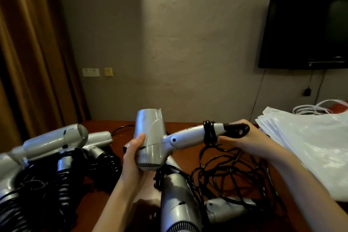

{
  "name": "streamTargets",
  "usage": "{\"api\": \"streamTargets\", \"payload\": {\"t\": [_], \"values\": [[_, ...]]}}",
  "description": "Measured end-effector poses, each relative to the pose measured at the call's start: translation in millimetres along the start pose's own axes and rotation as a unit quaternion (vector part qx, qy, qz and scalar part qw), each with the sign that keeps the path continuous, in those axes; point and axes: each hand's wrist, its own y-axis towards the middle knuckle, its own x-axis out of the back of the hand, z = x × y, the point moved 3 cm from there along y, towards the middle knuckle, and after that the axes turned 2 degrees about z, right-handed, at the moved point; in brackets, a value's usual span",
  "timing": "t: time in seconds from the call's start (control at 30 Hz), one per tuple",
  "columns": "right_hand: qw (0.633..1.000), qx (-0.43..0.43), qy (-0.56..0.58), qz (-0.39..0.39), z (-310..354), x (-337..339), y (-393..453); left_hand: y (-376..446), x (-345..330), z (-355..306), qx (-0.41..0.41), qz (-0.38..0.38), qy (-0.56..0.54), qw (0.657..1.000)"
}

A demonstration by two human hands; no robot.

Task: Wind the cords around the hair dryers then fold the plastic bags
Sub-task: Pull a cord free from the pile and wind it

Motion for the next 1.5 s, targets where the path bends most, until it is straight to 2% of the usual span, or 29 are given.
{"api": "streamTargets", "payload": {"t": [0.1,0.17,0.37,0.5,0.63,0.77,0.87,0.93,1.07,1.23,1.3,1.5], "values": [[0.995,0.014,-0.100,-0.026,-8.6,8.0,0.2,1.1,4.0,0.1,-0.002,-0.019,0.025,0.999],[0.991,0.026,-0.121,-0.046,-4.9,11.5,0.4,1.9,6.6,0.0,-0.011,-0.025,0.032,0.999],[0.976,0.033,-0.215,-0.028,13.0,25.0,-6.5,-8.2,-8.1,-1.6,0.014,0.036,0.067,0.997],[0.954,0.043,-0.293,-0.043,12.8,17.7,-5.0,-7.5,-16.2,-4.0,-0.041,0.028,0.092,0.995],[0.935,0.085,-0.324,-0.115,13.3,8.8,-0.2,-8.0,-16.2,-7.0,-0.058,0.018,0.098,0.993],[0.945,0.064,-0.287,-0.144,11.3,3.6,2.7,-8.3,-8.9,-8.3,-0.069,0.001,0.113,0.991],[0.984,-0.062,-0.152,-0.075,9.7,2.9,-1.1,-8.9,-9.0,-5.2,-0.054,0.011,0.107,0.993],[0.989,-0.108,-0.102,-0.022,6.7,1.6,-2.6,-8.6,-12.0,-4.9,-0.057,0.025,0.109,0.992],[0.989,-0.090,-0.116,-0.001,5.3,1.8,0.7,-9.8,-17.9,-6.8,-0.085,0.041,0.132,0.987],[0.994,-0.072,-0.071,0.039,16.1,7.3,-3.8,-8.6,-14.6,-7.6,-0.101,0.014,0.142,0.985],[0.993,-0.065,-0.102,0.012,16.5,7.2,-3.5,-7.0,-13.6,-5.8,-0.113,0.006,0.157,0.981],[0.970,-0.033,-0.181,-0.160,21.1,-3.4,1.3,-7.0,-13.4,-5.4,-0.107,0.027,0.144,0.983]]}}
